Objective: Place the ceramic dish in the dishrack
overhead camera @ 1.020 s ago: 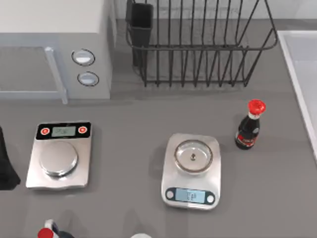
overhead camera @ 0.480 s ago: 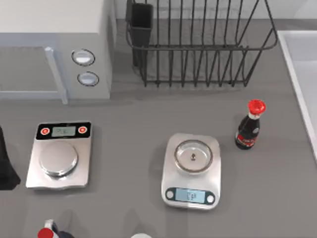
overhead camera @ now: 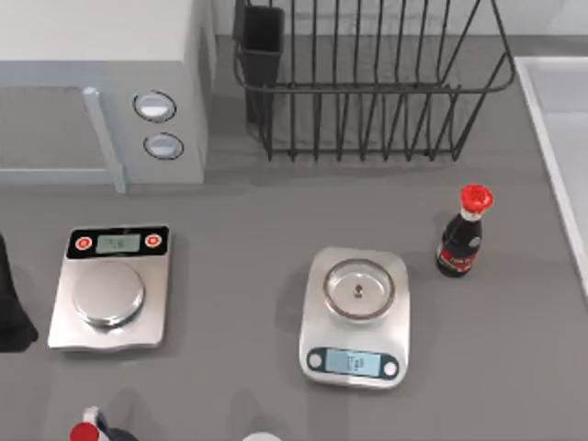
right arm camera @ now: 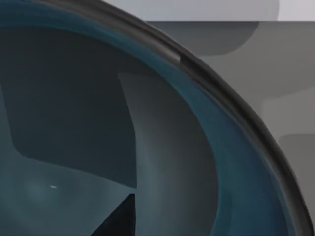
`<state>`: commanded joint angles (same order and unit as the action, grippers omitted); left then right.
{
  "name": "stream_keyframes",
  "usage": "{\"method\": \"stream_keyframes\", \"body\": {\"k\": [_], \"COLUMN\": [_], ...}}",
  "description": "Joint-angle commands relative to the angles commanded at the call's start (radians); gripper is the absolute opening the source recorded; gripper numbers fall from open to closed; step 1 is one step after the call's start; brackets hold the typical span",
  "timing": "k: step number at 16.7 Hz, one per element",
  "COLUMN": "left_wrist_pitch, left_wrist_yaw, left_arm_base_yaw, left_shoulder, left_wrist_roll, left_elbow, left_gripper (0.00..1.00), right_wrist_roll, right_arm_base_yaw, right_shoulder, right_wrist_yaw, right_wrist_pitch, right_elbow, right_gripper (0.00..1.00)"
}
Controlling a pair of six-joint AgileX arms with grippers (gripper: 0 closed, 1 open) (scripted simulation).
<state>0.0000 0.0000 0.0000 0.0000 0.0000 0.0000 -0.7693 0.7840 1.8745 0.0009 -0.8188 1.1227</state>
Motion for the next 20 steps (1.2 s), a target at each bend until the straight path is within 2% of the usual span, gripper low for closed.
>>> {"method": "stream_keyframes", "body": {"k": [9, 20], "left_wrist_pitch": [0.000, 0.000], "left_wrist_yaw": [0.000, 0.000], "left_arm_base_yaw": [0.000, 0.000], "left_shoulder": [0.000, 0.000], "left_wrist_roll": [0.000, 0.000], "left_elbow": [0.000, 0.000], "left_gripper": [1.00, 1.00], "right_wrist_roll": [0.000, -0.001], "right_arm_base_yaw": [0.000, 0.001], "right_shoulder": [0.000, -0.002], "right_wrist_yaw": [0.000, 0.000], "right_wrist_pitch": [0.000, -0.015], "right_elbow": [0.000, 0.014], "right_gripper": [0.02, 0.00]}}
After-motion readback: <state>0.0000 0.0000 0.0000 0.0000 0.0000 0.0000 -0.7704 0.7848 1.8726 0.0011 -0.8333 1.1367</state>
